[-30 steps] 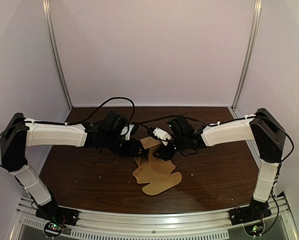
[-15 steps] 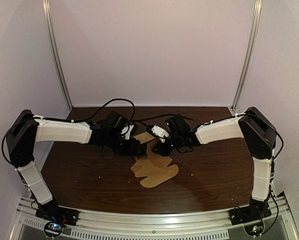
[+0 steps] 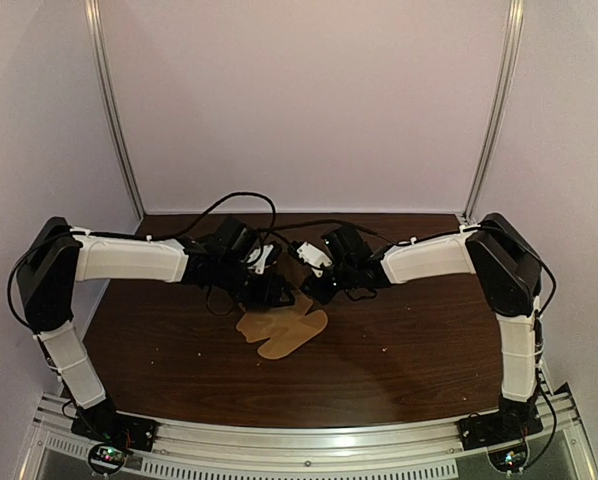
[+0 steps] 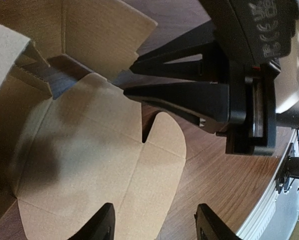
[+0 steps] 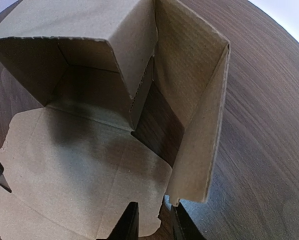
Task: Fold the paper box
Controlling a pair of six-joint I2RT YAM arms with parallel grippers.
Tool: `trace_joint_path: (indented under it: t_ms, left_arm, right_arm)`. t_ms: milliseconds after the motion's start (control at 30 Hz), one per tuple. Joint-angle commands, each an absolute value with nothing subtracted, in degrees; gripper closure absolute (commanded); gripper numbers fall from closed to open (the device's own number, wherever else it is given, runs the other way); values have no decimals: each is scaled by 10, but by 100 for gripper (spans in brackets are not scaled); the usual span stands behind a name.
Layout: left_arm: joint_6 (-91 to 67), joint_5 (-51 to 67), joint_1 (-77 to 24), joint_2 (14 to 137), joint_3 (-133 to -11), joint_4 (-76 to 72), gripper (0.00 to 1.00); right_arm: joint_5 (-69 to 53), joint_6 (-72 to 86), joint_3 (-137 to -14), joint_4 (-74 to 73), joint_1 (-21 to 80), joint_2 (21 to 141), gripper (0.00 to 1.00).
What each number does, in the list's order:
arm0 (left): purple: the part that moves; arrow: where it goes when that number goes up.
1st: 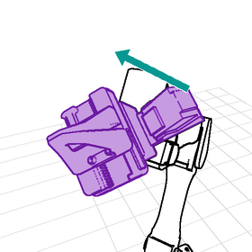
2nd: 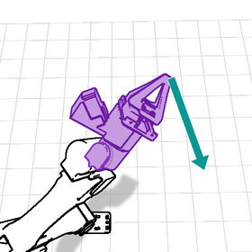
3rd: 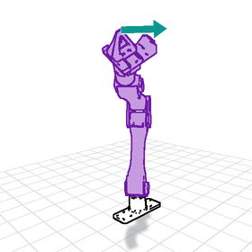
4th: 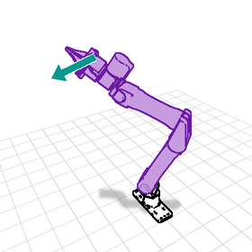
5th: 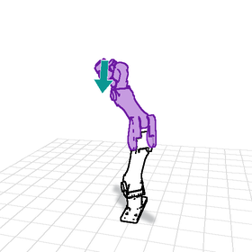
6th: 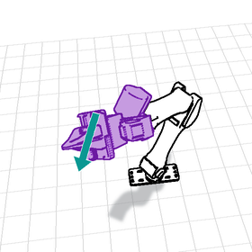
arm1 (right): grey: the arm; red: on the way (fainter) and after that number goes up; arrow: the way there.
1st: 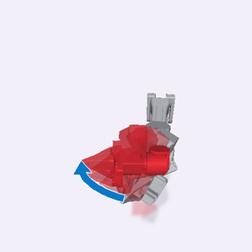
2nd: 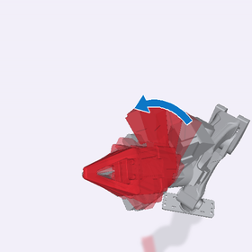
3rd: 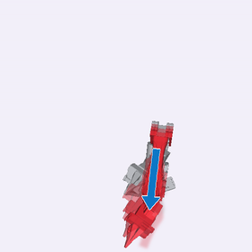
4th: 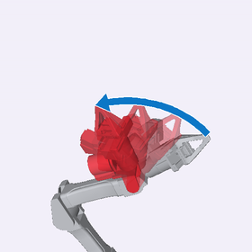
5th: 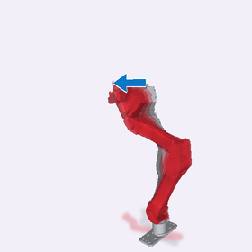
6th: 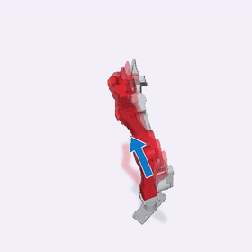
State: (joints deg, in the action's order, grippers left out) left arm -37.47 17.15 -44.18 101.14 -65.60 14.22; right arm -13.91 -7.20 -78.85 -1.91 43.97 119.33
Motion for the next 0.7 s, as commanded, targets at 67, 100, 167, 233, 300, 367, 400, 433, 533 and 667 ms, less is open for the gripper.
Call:
trace_joint_path:
  t_ms: [67,100,167,233,300,367,400,433,533,667]
  left_arm:
    - [-335,172,-439,953,-683,231,43]
    - [-319,162,-437,941,-693,269,43]
    - [-291,140,-427,918,-717,337,43]
    - [-265,122,-408,899,-734,383,43]
    - [-249,114,-376,889,-742,403,42]
    - [-239,120,-339,892,-750,402,41]
    - [-230,120,-324,899,-761,400,39]
    - [-220,114,-309,911,-774,402,38]
    - [-184,105,-284,969,-837,422,35]
    - [-152,128,-278,1055,-918,441,34]
  right_arm:
    - [-133,-71,-800,-32,435,1196,76]
    - [-139,-72,-801,-40,432,1192,76]
    - [-155,-79,-799,-62,426,1175,75]
    - [-175,-98,-793,-84,415,1148,74]
    - [-203,-126,-790,-113,406,1112,74]
    - [-218,-151,-789,-138,398,1087,73]
    - [-230,-162,-789,-147,393,1077,73]
    - [-240,-170,-790,-155,388,1070,73]
    - [-244,-174,-814,-165,365,1071,72]
    - [-268,-165,-940,-222,327,1148,68]
